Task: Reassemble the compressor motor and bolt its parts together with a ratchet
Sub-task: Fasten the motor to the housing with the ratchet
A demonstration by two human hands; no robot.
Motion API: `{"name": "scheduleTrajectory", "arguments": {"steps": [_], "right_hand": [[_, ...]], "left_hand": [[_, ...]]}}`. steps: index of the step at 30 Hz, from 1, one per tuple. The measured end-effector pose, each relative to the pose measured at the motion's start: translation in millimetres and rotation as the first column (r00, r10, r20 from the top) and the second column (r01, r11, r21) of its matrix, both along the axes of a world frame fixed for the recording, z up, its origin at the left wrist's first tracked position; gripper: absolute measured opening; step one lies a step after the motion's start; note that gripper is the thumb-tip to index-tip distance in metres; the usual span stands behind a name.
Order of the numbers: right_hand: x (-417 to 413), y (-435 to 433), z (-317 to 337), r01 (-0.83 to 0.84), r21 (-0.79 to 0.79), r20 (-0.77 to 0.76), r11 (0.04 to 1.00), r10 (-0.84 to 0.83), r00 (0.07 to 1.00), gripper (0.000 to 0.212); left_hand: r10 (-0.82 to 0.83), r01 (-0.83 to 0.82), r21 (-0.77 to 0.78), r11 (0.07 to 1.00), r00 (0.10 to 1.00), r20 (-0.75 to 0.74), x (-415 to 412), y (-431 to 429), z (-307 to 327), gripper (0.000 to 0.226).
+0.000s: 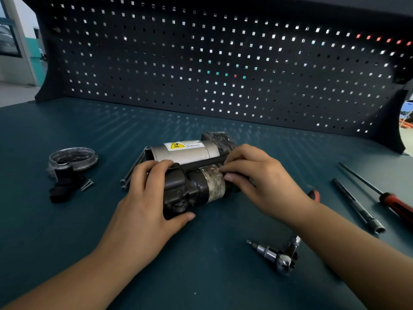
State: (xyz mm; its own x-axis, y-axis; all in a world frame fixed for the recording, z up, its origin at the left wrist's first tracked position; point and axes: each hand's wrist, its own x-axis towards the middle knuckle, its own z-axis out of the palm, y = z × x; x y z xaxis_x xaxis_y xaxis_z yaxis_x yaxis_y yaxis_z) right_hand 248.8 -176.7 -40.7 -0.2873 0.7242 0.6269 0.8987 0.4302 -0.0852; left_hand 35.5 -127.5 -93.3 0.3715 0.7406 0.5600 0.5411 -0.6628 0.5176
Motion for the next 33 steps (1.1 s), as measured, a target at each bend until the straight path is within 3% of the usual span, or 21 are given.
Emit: {"name": "scheduleTrajectory", "arguments": {"steps": [2, 5, 12, 16, 19, 20, 22, 24, 25, 31, 33], "right_hand": [[0, 1, 0, -0.006, -0.004, -0.032, 1.000, 0.006, 0.999, 0.009], [1, 1, -1, 0.012, -0.018, -0.082, 1.000, -0.013, 0.997, 0.014], [-4, 0, -2, 0.021, 0.023, -0.020, 0.999, -0.021, 1.000, 0.010], [1, -12, 4, 0.037, -0.058, -0.118, 0.998, -0.044, 0.992, 0.036], [29, -35, 14, 0.119, -0.139, -0.125, 0.983, -0.136, 0.983, 0.043], [43, -44, 16, 0.189, -0.223, -0.045, 0.956, -0.203, 0.978, 0.048], [71, -60, 16, 0.408, -0.444, 0.290, 0.798, -0.302, 0.908, 0.049], [86, -68, 12, 0.535, -0.557, 0.501, 0.636, -0.256, 0.826, 0.045], [88, -69, 9, 0.538, -0.578, 0.530, 0.614, -0.219, 0.819, 0.042], [79, -69, 17, 0.553, -0.382, 0.737, 0.740, -0.117, 0.666, 0.021], [75, -77, 28, 0.446, -0.199, 0.731, 0.873, -0.171, 0.660, 0.016]], "left_hand": [[0.003, -0.003, 0.007, 1.000, 1.000, -0.001, 0, 0, -1, 0.088], [0.007, -0.007, 0.003, 1.000, 1.000, 0.007, 0, 0, 0, 0.088], [0.004, -0.004, 0.011, 1.000, 1.000, 0.005, 1, 0, -1, 0.087], [0.012, -0.012, 0.017, 1.000, 1.000, 0.001, 2, -1, -1, 0.087], [0.026, -0.025, 0.015, 1.000, 1.000, -0.003, 3, -3, 1, 0.086], [0.034, -0.034, 0.013, 0.999, 0.999, -0.013, 3, -3, 1, 0.086], [0.045, -0.045, 0.004, 0.999, 0.998, -0.037, 3, -5, 2, 0.087], [0.046, -0.047, -0.007, 0.999, 0.998, -0.052, 2, -7, 3, 0.089], [0.045, -0.046, -0.010, 0.999, 0.997, -0.060, 1, -8, 3, 0.090], [0.135, -0.120, 0.119, 0.986, 0.983, -0.125, -5, -9, 10, 0.093], [0.133, -0.112, 0.171, 0.979, 0.984, -0.120, -6, -11, 10, 0.090]]}}
